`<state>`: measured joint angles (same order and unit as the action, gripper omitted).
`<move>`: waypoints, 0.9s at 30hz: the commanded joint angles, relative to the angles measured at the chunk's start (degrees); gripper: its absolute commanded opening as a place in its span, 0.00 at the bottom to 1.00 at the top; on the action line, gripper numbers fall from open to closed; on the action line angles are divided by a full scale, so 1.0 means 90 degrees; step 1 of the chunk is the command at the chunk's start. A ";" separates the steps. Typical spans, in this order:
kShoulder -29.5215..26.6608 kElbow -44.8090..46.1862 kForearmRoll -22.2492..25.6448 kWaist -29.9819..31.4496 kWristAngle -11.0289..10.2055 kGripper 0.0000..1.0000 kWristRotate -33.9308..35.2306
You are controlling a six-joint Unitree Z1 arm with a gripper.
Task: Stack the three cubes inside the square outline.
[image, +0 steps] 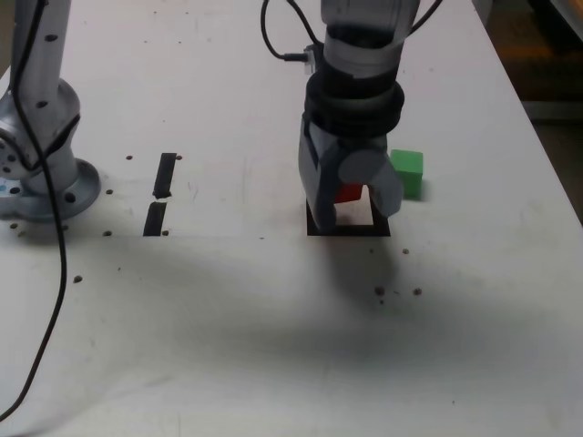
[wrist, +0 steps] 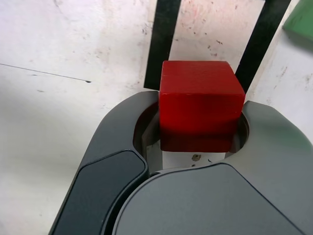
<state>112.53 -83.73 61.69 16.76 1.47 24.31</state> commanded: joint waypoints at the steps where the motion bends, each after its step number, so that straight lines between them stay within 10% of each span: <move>1: 0.0003 0.0046 -0.0095 -0.0031 0.0048 0.24 -0.0054; 27: 0.0139 0.0698 -0.0848 -0.0464 0.0357 0.25 -0.1453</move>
<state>113.66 -77.56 54.32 12.84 4.84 11.35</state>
